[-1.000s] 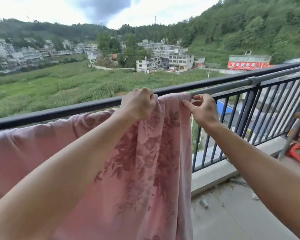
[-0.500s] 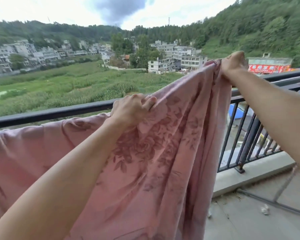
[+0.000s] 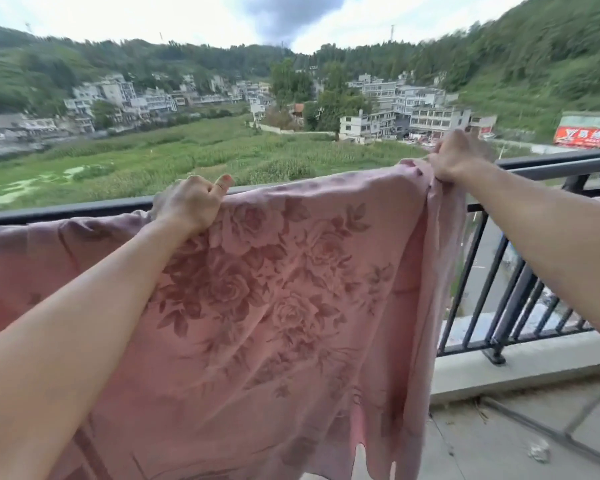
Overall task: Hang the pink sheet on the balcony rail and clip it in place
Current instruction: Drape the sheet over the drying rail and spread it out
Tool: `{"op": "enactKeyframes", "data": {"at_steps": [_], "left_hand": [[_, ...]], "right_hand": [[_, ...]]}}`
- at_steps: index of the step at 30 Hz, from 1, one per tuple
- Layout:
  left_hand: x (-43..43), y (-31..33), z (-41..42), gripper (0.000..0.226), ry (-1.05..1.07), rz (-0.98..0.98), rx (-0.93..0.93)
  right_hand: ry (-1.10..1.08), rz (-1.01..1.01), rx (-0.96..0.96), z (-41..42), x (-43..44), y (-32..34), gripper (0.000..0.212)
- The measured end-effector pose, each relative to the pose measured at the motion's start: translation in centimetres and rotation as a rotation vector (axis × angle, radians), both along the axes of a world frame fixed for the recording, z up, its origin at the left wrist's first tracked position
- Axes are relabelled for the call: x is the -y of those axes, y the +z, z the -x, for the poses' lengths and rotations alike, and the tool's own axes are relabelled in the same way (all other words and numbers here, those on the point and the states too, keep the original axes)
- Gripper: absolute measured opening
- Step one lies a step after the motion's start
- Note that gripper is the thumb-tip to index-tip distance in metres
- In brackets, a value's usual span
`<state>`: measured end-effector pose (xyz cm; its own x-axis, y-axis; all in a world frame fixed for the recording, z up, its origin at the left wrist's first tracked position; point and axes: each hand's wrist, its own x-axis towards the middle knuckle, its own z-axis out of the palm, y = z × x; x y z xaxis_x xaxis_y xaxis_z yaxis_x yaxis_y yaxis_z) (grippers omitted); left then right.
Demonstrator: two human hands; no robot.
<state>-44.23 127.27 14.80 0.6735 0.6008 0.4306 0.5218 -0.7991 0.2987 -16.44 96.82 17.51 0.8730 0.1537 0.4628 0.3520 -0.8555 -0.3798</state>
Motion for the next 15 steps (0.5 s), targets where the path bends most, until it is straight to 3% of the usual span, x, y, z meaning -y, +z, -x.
{"op": "enactKeyframes", "data": {"at_steps": [5, 8, 11, 15], "left_hand": [[2.5, -1.4, -1.2, 0.066, -0.006, -0.146, 0.16], [3.9, -2.1, -2.1, 0.062, 0.012, -0.216, 0.149], [3.0, -1.9, -1.5, 0.061, 0.009, -0.184, 0.172], [3.2, -1.3, -0.7, 0.06, 0.019, -0.165, 0.161]], "right_hand": [[0.426, 0.075, 0.143, 4.7, -0.8, -1.6, 0.047], [0.642, 0.057, 0.127, 6.7, -1.8, -2.6, 0.034], [0.649, -0.016, 0.196, 6.2, -1.9, -3.2, 0.023], [0.517, 0.021, 0.214, 2.7, -2.0, -0.7, 0.03]]}}
